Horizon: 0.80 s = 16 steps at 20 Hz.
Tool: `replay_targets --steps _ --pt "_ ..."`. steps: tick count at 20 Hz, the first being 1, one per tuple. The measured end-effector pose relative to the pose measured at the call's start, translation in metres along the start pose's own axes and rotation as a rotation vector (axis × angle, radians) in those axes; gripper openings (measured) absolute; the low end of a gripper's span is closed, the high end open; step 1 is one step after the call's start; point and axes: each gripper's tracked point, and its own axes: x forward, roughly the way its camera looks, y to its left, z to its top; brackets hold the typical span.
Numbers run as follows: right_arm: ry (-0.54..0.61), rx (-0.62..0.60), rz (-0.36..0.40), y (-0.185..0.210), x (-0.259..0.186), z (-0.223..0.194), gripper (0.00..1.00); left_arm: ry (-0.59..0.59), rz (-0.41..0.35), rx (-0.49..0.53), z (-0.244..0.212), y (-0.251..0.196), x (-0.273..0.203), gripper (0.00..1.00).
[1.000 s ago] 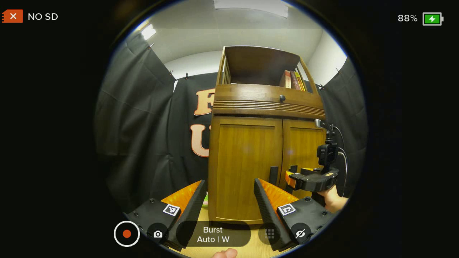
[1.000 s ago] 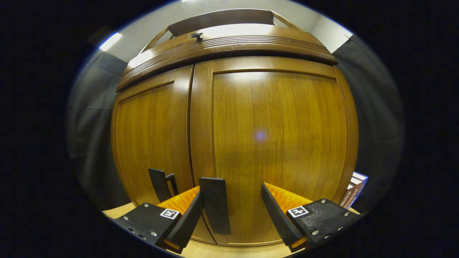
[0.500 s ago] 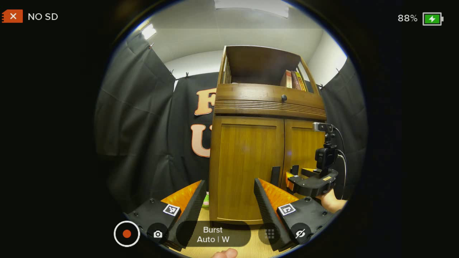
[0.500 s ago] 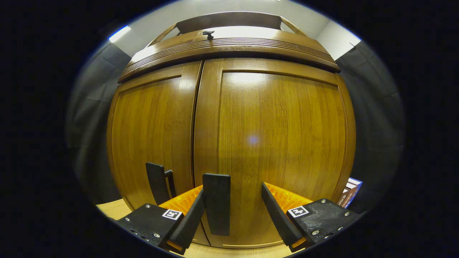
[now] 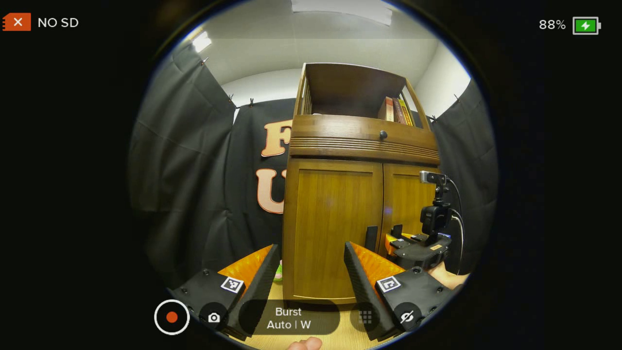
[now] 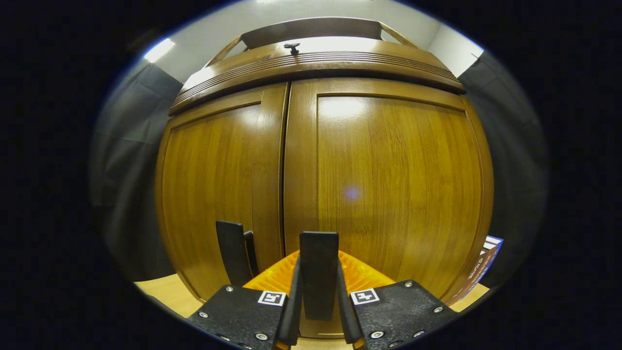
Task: Open the right door of the double-door shoe cabinet with the right hand, and open the left door with the left hand.
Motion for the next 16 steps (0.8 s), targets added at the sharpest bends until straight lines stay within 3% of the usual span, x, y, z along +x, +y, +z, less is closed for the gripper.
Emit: replay_targets --steps 1,2,3,4,5,16 --pt "0.021 0.012 0.011 0.003 -0.001 -0.003 0.24 0.005 -0.005 0.0 -0.001 0.0 -0.001 0.82" --pt "0.037 0.032 0.022 0.005 -0.003 -0.004 0.32 0.008 -0.006 0.001 -0.002 0.0 -0.003 0.81" --pt "0.049 0.042 0.029 0.006 -0.004 -0.006 0.32 0.009 -0.004 0.002 -0.002 0.001 -0.004 0.81" --pt "0.059 0.042 0.036 0.007 -0.004 -0.008 0.22 0.012 -0.001 0.001 -0.003 0.003 -0.007 0.81" --pt "0.071 0.038 0.043 0.007 -0.005 -0.01 0.32 0.016 0.0 -0.002 -0.004 0.003 -0.01 0.81" --pt "0.128 0.06 0.071 0.003 -0.056 -0.026 0.32 0.033 0.023 0.012 -0.008 0.003 -0.022 0.81"
